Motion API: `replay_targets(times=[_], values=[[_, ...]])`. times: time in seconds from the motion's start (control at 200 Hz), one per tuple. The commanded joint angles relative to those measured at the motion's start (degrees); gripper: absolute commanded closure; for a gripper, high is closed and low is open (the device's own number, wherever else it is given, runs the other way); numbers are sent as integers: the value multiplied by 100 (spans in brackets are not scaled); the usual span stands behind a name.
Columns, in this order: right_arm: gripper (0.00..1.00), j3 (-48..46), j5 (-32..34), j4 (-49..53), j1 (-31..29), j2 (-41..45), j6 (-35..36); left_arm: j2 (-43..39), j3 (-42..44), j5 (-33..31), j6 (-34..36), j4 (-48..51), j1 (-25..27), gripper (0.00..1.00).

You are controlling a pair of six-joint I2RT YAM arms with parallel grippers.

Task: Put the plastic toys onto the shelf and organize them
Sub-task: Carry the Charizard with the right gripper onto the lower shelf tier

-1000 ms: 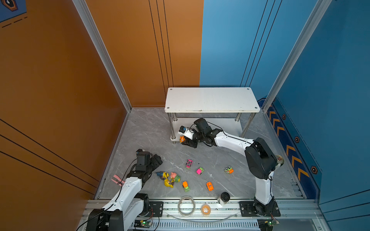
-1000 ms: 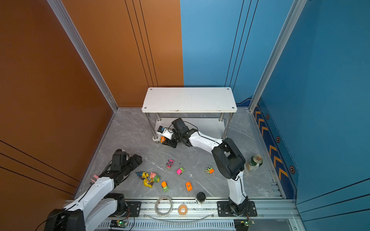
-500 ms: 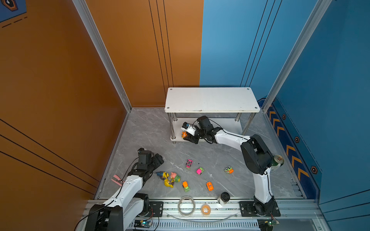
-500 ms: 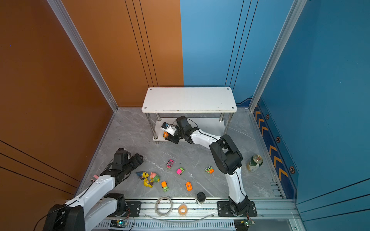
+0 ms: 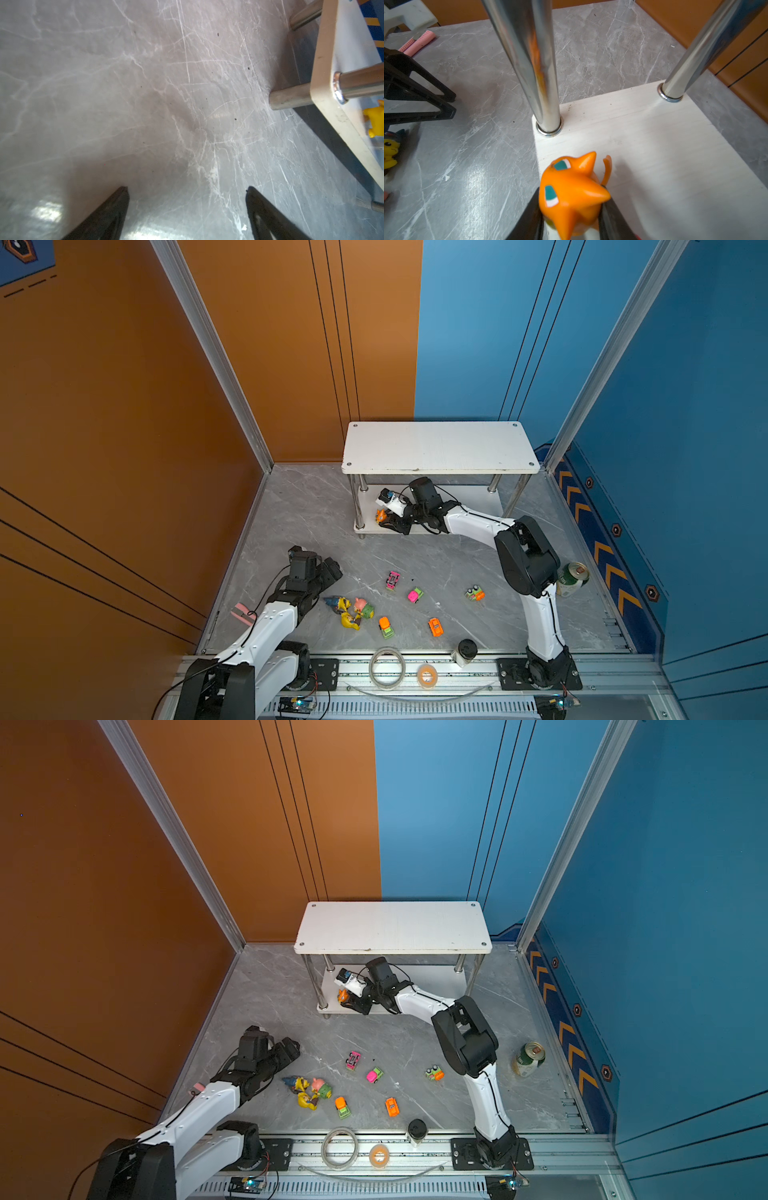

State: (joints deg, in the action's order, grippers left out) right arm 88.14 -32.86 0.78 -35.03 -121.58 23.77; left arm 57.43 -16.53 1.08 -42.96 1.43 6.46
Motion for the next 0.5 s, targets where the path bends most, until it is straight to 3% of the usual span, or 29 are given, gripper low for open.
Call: replay_targets(times=[0.0, 0.15, 0.491], values=[[69, 98, 21, 142, 68, -208, -160, 71, -78, -117, 33, 116, 53, 10], [55, 94, 107, 133, 101, -205, -162, 110, -103, -117, 30, 104, 72, 10], [46, 108, 201, 102, 114, -186, -226, 126, -120, -125, 33, 124, 121, 9]])
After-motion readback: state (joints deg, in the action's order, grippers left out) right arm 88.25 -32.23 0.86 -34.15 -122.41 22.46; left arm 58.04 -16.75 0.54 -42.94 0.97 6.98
